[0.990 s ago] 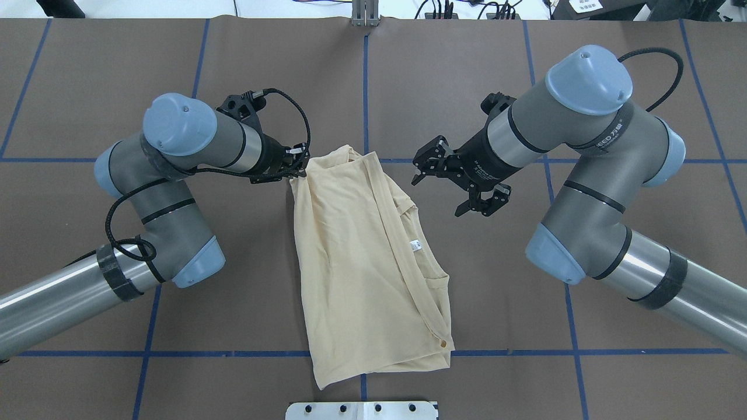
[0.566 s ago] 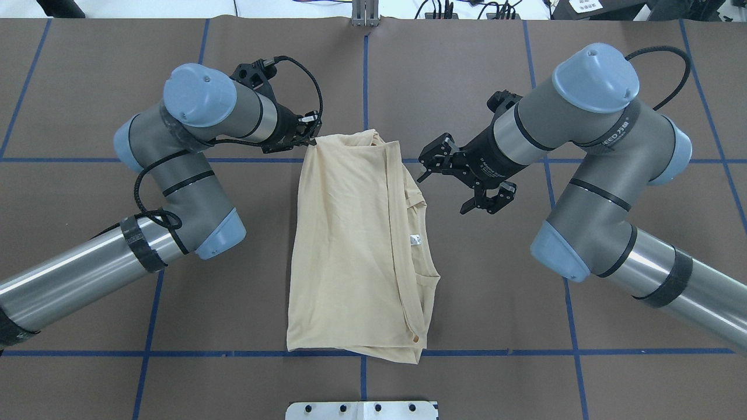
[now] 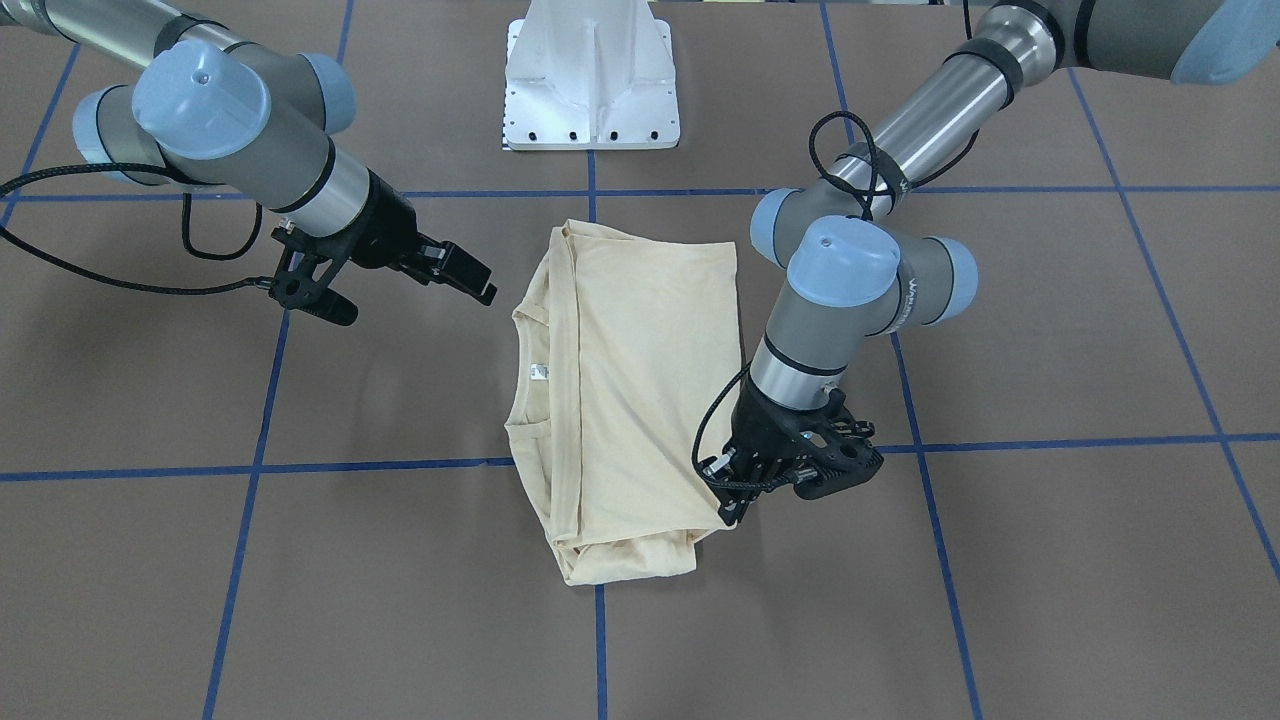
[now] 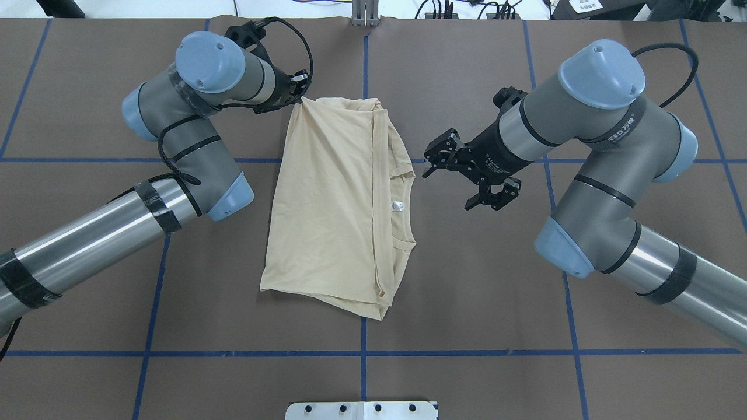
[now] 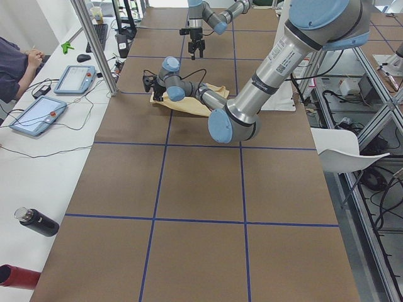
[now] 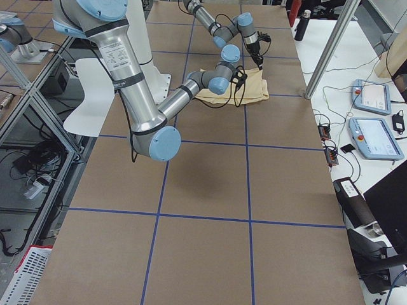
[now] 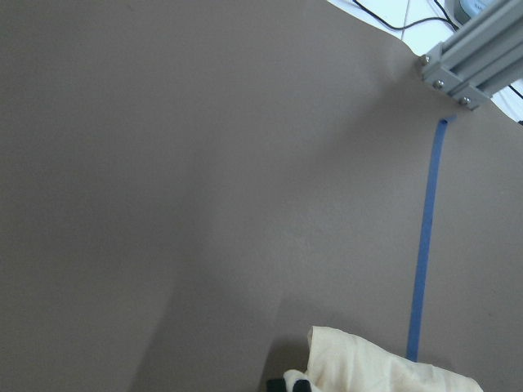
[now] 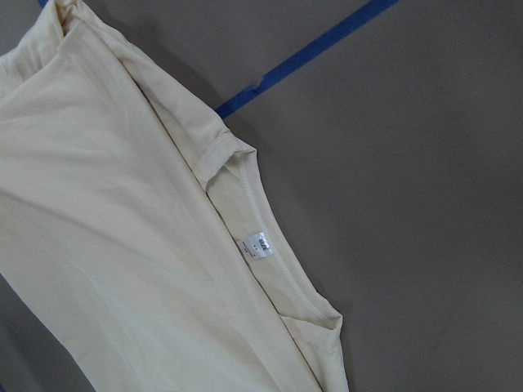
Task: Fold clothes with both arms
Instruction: 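Pull the collar corner away from the robot with the left gripper, then release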
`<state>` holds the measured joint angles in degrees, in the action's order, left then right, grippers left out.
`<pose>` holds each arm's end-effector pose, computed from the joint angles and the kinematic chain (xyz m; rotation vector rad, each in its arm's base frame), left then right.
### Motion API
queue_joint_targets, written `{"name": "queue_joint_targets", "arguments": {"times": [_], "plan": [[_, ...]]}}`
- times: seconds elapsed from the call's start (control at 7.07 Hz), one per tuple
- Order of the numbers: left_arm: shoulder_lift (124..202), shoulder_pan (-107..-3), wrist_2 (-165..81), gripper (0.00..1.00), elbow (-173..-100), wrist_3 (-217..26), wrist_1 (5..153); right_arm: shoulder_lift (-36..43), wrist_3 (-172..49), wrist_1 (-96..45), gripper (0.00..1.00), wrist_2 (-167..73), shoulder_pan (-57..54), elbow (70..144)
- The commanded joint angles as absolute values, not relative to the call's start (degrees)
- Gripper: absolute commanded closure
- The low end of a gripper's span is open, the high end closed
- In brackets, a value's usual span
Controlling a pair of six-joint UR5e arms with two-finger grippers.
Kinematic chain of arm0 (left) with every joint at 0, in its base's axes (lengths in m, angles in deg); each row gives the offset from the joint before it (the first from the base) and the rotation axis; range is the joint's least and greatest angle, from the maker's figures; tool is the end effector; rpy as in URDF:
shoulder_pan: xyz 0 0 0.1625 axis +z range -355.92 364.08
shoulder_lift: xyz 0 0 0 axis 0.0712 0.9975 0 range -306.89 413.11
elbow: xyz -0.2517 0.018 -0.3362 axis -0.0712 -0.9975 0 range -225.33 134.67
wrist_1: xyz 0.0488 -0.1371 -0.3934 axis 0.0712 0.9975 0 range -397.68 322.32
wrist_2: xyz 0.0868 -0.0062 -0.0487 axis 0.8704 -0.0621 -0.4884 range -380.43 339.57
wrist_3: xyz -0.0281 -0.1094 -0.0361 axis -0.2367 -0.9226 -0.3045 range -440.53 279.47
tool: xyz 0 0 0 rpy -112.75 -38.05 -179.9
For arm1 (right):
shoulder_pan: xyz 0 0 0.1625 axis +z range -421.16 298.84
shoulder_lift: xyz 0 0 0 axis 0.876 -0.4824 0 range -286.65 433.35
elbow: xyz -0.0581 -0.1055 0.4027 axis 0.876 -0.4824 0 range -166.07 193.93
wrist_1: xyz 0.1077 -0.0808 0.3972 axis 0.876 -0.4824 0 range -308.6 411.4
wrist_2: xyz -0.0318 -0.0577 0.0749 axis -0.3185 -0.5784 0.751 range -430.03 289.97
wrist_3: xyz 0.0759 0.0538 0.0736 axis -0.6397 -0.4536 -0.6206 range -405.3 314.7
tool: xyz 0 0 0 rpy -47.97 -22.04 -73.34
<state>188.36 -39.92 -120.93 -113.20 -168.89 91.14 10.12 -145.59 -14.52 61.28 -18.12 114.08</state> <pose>0.5081 -0.6459 0.2692 0.2697 1.0732 -0.5648 -0.4255 -0.4726 0.2549 -0.3381 -1.1609 0.4328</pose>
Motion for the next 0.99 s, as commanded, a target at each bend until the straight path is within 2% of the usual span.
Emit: {"name": "queue_joint_targets", "arguments": {"times": [0.0,0.42,0.57,0.85], "plan": [[189.7,-40.0,-116.1,0.01,-110.7,-168.5,93.4,9.8,-145.6,-14.5,0.0,61.3,-18.2,114.0],[190.1,-41.0,-115.8,0.0,-110.9,-167.9,93.2,10.0,-145.5,-14.5,0.0,59.0,-18.6,114.3],[187.2,-41.5,-116.0,0.0,-114.2,-162.8,92.8,10.3,-144.6,-14.6,0.0,57.3,-19.6,114.3],[175.1,-42.0,-121.0,0.0,-126.7,-156.6,92.8,11.3,-140.2,-15.2,0.0,50.6,-24.0,114.6]]}}
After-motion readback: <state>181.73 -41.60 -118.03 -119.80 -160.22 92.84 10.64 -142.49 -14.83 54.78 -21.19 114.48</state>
